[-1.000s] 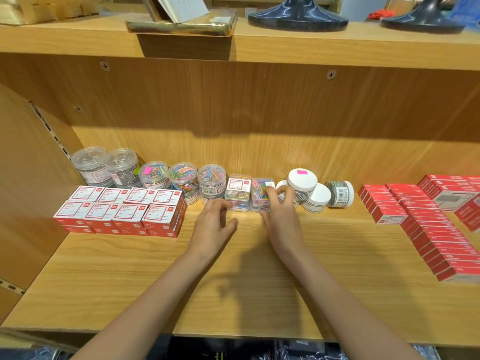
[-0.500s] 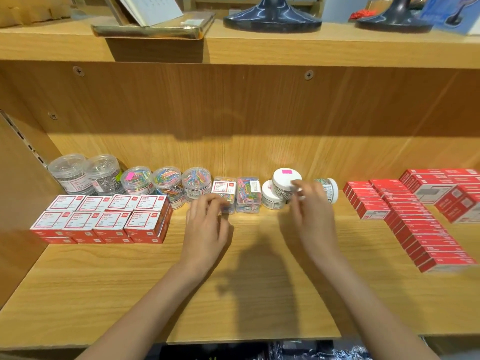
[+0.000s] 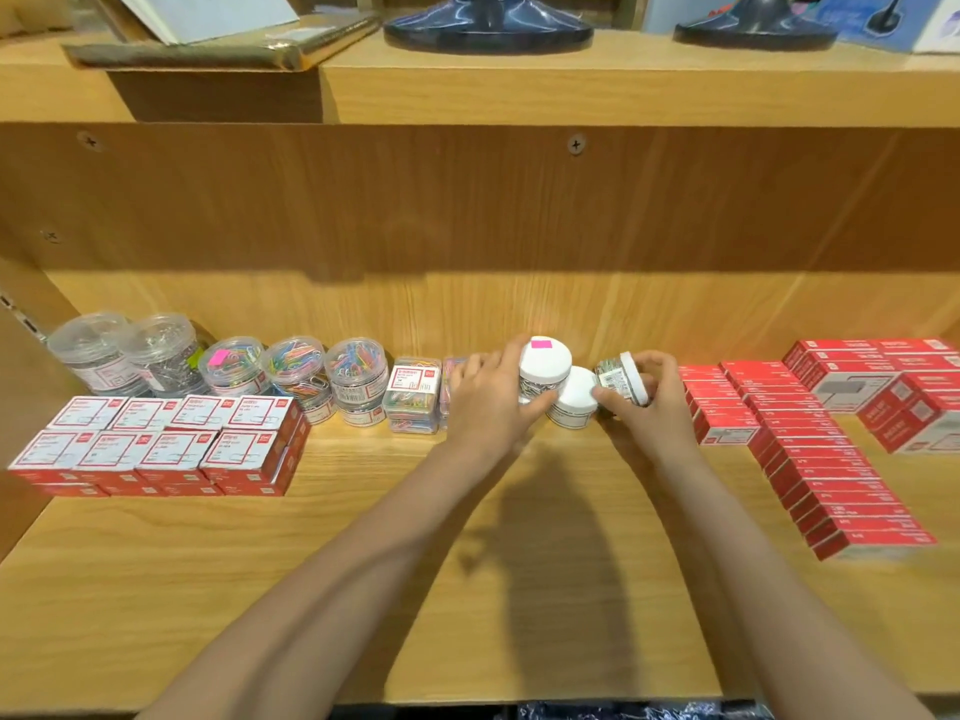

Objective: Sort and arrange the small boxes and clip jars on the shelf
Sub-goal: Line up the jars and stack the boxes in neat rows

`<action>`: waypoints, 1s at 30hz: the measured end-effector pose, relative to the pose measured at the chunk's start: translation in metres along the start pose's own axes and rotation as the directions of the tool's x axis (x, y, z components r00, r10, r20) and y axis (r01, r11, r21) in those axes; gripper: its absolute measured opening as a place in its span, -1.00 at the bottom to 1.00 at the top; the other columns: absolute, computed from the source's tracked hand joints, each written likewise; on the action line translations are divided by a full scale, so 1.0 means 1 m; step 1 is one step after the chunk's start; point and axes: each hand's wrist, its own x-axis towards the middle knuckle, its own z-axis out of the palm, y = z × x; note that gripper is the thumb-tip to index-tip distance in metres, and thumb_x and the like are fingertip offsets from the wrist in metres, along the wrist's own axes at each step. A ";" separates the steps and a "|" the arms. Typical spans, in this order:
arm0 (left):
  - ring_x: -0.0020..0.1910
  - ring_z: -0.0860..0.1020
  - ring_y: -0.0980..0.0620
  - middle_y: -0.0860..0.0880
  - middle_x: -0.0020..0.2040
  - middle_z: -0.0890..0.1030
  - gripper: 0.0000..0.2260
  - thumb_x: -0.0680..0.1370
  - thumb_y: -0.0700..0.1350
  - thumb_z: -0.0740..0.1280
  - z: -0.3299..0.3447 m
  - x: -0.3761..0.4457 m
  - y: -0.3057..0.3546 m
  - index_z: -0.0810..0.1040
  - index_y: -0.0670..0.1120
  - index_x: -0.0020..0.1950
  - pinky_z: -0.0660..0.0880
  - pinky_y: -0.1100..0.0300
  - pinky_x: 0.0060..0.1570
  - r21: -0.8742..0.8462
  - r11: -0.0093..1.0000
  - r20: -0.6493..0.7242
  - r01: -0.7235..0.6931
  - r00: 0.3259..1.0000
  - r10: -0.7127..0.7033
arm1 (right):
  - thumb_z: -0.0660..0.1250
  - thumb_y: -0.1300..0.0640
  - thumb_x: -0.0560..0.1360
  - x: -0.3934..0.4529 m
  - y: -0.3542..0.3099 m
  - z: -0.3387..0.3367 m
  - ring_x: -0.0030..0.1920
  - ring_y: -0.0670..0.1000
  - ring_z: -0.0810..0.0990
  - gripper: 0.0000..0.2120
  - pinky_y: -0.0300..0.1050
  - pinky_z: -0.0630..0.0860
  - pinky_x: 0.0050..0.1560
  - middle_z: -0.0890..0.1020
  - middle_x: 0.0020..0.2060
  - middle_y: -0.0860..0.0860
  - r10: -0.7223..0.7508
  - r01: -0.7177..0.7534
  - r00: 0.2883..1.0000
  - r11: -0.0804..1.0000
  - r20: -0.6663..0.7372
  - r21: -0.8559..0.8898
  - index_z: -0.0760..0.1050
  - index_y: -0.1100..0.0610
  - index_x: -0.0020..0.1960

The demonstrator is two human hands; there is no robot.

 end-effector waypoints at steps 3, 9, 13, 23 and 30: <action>0.12 0.39 -0.13 -0.07 0.08 0.56 -0.47 0.43 0.14 0.37 0.001 -0.004 -0.006 0.41 -0.05 0.33 0.20 0.05 0.14 -0.012 1.000 -0.105 -0.008 0.995 0.007 | 0.54 0.24 0.25 0.004 -0.006 -0.002 0.07 -0.11 0.34 -0.47 -0.42 0.27 0.08 0.34 0.14 0.09 -0.204 0.212 0.977 0.953 0.056 -0.215 0.42 0.09 0.15; 0.21 0.34 -0.13 -0.12 0.22 0.42 -0.55 0.45 0.09 0.32 -0.005 -0.016 -0.023 0.44 -0.08 0.27 0.32 -0.03 0.19 0.078 0.993 -0.178 -0.092 0.979 0.104 | 0.51 0.25 0.29 0.002 -0.008 0.012 0.28 -0.08 0.33 -0.34 -0.43 0.18 0.26 0.30 0.30 0.01 -0.329 0.392 0.909 0.884 0.256 -0.255 0.30 0.12 0.31; 0.20 0.36 -0.14 -0.13 0.25 0.42 -0.50 0.41 0.09 0.32 0.001 -0.023 -0.032 0.34 0.03 0.31 0.27 -0.06 0.21 0.183 0.966 -0.149 -0.183 0.966 0.211 | 0.47 0.28 0.35 -0.012 0.002 0.012 0.19 0.03 0.47 -0.37 0.03 0.48 0.20 0.33 0.25 0.04 -0.321 0.340 0.939 0.919 0.124 -0.201 0.27 0.08 0.32; 0.08 0.47 -0.11 -0.06 0.07 0.54 -0.50 0.40 0.02 0.39 0.012 -0.020 -0.034 0.38 0.01 0.32 0.20 0.06 0.16 0.274 0.952 -0.207 -0.139 0.958 0.199 | 0.42 0.31 0.39 -0.011 0.001 0.015 0.18 0.01 0.48 -0.46 0.07 0.47 0.20 0.37 0.16 -0.06 -0.356 0.372 0.927 0.913 0.120 -0.166 0.33 0.08 0.31; 0.12 0.47 -0.12 -0.05 0.11 0.55 -0.47 0.39 -0.03 0.44 0.007 -0.022 -0.028 0.40 0.00 0.34 0.38 -0.05 0.12 0.243 0.964 -0.137 -0.106 0.980 0.142 | 0.37 0.31 0.43 -0.010 -0.005 0.016 0.14 0.03 0.50 -0.55 0.07 0.49 0.17 0.36 0.11 -0.06 -0.323 0.339 0.939 0.926 0.116 -0.168 0.33 0.12 0.26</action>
